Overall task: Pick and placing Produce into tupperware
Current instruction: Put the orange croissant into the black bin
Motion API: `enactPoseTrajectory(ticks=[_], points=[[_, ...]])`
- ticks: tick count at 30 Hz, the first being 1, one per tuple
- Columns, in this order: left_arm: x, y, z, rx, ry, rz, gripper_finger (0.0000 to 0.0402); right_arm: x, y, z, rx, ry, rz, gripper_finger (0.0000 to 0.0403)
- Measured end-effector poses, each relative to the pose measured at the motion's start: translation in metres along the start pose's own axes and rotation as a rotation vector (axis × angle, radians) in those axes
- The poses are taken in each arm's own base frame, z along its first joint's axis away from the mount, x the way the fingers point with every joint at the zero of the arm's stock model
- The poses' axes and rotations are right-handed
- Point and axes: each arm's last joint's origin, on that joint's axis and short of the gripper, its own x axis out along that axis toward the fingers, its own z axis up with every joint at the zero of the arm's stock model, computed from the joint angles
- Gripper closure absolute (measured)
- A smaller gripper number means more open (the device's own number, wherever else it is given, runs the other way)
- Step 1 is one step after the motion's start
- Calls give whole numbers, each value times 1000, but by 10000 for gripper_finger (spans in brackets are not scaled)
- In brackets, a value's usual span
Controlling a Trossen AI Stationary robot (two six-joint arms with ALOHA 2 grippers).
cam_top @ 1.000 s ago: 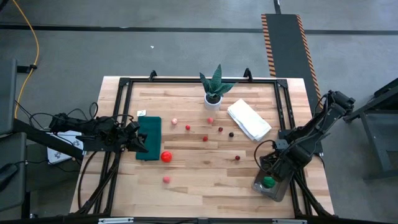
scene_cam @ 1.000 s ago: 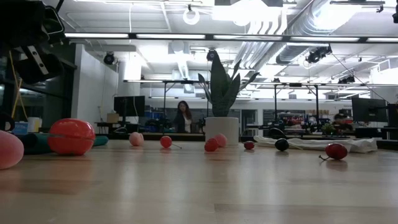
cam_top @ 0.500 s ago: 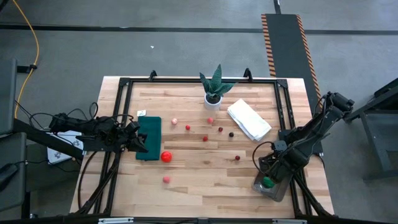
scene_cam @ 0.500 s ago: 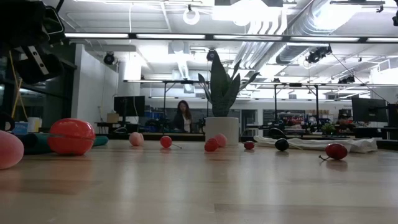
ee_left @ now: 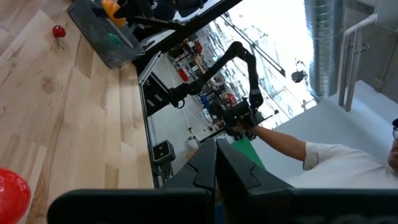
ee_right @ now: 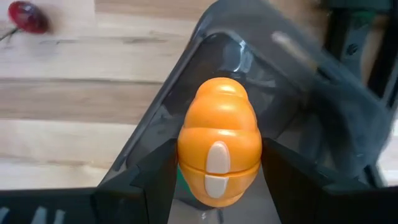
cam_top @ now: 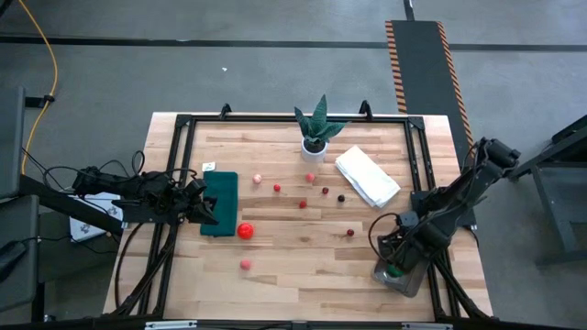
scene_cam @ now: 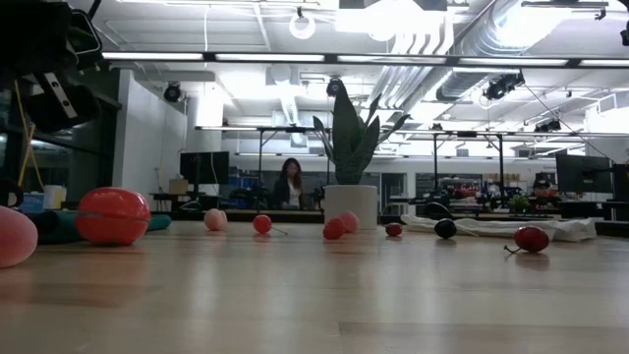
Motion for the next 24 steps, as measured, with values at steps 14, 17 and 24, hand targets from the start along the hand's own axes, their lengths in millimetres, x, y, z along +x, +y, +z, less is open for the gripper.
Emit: enactPoseTrajectory(ticks=[14,17,24], points=[[0,0,0,0,2,-1,401,3,7,-7,-5,43,48,199],[0,0,0,0,2,-1,401,3,7,-10,-12,62,55,199],[0,0,0,0,2,-1,401,3,7,-16,-24,111,61,199]])
